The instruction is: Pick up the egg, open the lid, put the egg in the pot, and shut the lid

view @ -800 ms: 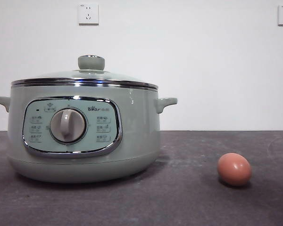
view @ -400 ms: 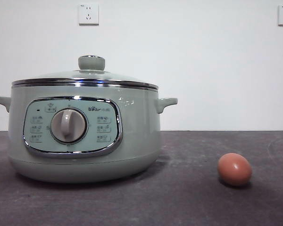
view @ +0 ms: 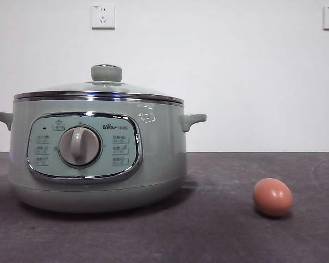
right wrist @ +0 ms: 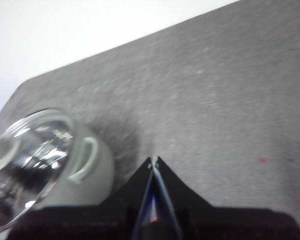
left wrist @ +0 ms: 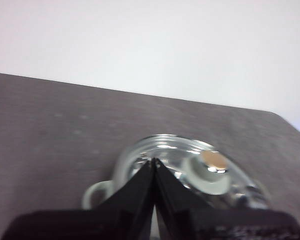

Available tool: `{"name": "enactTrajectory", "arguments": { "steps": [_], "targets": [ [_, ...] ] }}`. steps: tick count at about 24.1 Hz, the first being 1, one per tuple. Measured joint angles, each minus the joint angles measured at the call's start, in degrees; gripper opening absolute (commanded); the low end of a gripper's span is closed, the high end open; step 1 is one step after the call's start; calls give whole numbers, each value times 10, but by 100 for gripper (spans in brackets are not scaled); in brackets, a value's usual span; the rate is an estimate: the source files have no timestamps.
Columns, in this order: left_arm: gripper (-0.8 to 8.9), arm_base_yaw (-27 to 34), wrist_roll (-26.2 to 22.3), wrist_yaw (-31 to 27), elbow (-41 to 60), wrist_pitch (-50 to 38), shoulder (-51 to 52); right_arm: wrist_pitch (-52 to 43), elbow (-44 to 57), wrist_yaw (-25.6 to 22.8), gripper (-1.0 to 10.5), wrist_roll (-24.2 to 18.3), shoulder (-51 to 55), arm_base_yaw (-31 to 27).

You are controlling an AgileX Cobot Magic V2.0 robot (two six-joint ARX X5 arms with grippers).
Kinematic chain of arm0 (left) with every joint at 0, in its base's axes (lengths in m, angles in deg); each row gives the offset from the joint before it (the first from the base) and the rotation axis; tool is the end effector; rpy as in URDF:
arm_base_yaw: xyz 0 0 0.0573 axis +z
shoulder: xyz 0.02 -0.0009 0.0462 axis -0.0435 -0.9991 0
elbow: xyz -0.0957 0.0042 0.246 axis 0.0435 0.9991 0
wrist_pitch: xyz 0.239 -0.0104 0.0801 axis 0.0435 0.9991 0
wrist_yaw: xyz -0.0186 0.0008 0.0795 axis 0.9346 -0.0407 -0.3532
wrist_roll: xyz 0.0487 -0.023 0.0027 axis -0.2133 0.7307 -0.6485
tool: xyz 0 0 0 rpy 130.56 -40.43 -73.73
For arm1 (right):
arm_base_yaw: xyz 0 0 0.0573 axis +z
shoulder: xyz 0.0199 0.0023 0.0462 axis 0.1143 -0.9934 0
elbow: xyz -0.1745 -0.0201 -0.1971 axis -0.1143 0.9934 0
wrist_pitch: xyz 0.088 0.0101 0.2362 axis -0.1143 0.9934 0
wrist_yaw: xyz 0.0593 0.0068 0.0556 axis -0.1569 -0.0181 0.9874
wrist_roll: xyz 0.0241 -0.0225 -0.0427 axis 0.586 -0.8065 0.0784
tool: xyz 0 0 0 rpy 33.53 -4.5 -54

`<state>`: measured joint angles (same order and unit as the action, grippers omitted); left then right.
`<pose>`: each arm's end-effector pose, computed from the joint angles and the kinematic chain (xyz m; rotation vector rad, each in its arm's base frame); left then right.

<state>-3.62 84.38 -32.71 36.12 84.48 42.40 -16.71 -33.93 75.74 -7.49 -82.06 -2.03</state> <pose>0.1059 -0.0181 0.3115 -0.2889 0.2025 -0.3158 0.1230 0.0174 0.3056 0.3467 0.4415 0.2807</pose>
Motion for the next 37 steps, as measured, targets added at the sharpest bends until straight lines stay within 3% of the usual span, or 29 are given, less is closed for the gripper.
{"name": "enactTrajectory", "arguments": {
  "steps": [6,8,10,12,16,19,23,27,35,37],
  "targets": [
    [17,0,0,111,-57,2,-88,65,-86,77,9,-37,-95,0],
    [137,0,0,133,-67,2,-111,70,-98,101,117,-49,-120,0],
    [270,0,0,146,-68,2,-130,71,-101,114,304,-56,-136,0],
    [297,0,0,149,-68,3,-139,75,-101,115,419,-58,-144,0],
    [297,0,0,151,-68,-2,-143,91,-101,113,408,-59,-157,9],
    [297,0,3,151,-68,-12,-143,101,-105,72,408,-52,-182,50],
    [297,-7,4,151,-68,-12,-143,142,-123,-55,407,-34,-262,168],
    [296,-13,4,151,-68,-12,-143,137,-130,-143,406,-2,-366,262],
    [296,-17,4,151,-68,-11,-143,86,-130,-157,404,42,-555,289],
    [296,-17,4,151,-68,-10,-143,75,-130,-157,330,44,-579,289]
  ]
}}
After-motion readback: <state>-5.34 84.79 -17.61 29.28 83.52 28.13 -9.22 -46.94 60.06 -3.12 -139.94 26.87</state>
